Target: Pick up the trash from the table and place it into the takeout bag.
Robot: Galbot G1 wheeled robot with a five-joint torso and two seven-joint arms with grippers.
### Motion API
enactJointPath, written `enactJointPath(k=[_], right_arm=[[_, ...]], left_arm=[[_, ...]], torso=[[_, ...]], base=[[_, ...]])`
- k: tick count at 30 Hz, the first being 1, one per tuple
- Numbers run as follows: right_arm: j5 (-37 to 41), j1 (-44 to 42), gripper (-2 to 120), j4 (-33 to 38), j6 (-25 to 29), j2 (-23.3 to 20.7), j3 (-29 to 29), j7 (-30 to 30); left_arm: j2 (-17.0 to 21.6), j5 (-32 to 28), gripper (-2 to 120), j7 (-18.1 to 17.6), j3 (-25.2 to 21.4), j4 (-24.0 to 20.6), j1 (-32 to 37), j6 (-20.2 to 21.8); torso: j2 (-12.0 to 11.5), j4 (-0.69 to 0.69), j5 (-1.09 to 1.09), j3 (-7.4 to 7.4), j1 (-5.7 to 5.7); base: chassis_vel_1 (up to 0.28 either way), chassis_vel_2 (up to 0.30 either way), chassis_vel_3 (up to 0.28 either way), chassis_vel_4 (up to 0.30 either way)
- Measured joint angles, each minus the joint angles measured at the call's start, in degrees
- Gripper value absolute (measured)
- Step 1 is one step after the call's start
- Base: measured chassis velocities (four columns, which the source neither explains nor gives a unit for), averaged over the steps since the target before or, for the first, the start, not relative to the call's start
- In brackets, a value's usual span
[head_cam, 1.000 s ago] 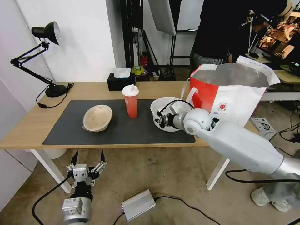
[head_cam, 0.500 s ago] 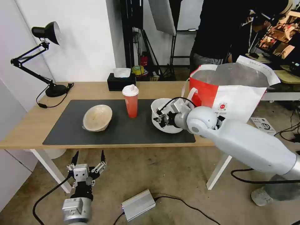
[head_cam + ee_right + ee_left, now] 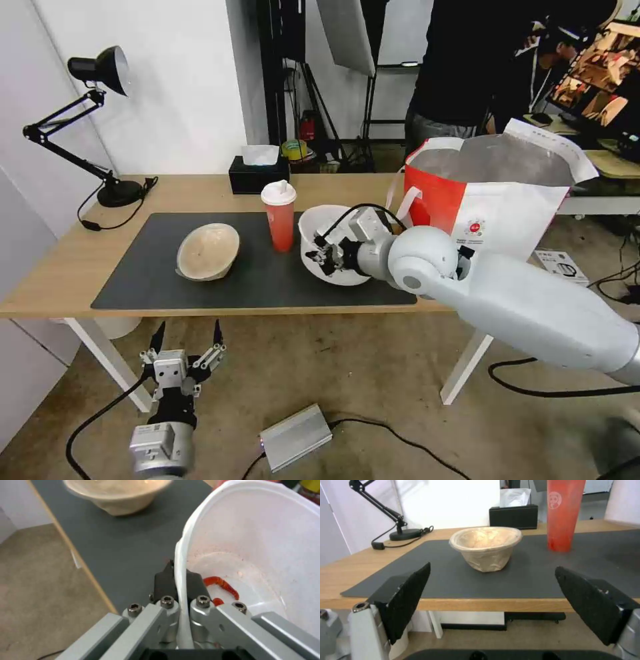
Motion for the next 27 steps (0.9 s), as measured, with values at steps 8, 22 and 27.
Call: enactJointPath(k=[8,22,27], right_arm=[[2.04,2.78,0,2.99,0.00,-0.57,-1.78,1.23],[6.20,9.24,0,7.39,0.00,-3.26,-4.73,2.59],[7.34,12.35,0,8.42,0.00,-4.22,-5.07,2.51]], left_arm=[[-0.01,-0.01,100,-0.11,-0.07,0.00,0.01,-0.03],[0.00,0.07,100,-1.52,-0.05,0.44,0.02,-0.15],[0.03,0.11,100,-1.48,-0.12,0.39,0.03,-0.16]], torso=[[0.00,0.00,0.00,0.00,0.00],[0.00,0.00,0.01,0.00,0.00],[0.00,0.00,0.00,0.00,0.00]], base=[[0.000,0.000,0.000,0.000],[0.000,0.000,0.000,0.000],[0.000,0.000,0.000,0.000]])
